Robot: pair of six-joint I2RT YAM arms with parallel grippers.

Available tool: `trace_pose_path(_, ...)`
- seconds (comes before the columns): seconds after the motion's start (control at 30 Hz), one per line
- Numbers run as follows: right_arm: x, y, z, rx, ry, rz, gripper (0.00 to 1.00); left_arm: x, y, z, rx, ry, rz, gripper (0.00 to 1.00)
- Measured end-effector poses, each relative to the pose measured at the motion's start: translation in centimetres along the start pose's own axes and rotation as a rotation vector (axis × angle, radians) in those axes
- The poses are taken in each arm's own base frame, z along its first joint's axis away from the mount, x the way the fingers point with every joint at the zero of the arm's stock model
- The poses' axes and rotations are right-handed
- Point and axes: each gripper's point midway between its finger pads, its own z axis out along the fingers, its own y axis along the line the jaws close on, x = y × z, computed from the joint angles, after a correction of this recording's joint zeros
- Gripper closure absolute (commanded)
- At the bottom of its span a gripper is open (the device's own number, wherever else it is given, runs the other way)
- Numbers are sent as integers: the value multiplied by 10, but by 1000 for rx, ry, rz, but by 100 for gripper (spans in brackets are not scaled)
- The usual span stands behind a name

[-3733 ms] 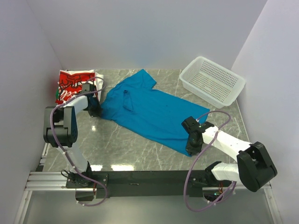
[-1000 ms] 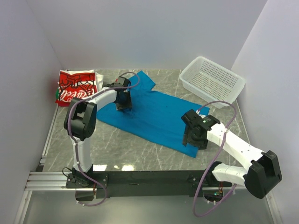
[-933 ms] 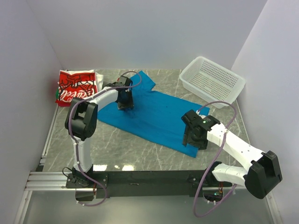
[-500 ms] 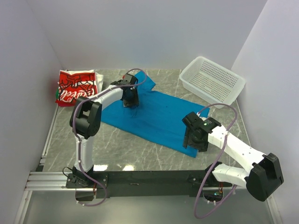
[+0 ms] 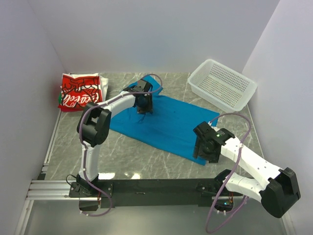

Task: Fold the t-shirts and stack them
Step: Fold the tshirt

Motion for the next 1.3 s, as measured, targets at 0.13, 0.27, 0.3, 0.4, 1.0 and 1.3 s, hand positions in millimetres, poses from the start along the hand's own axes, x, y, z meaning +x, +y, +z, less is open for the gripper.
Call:
trace_pose_path(0.13, 2, 1, 0, -14, 1, 1, 27, -5, 15, -5, -82, -30, 3, 52)
trace_pose_path(0.27, 1, 6, 1, -34, -2, 2, 28, -13, 27, -10, -161, -59, 5, 53)
trace_pose_path(0.3, 0, 6, 1, -37, -3, 2, 27, -15, 30, -10, -179, -69, 8, 54)
trace_pose_path(0.4, -1, 9, 1, -48, -5, 2, 27, -16, 38, -11, -218, -78, 14, 55)
trace_pose_path(1.0, -3, 16, 2, -77, -10, -12, 28, -15, 40, 8, -282, -70, 100, 61)
trace_pose_path(1.3, 0, 14, 5, -72, 1, -22, 27, -11, 41, 15, -301, -55, 128, 63)
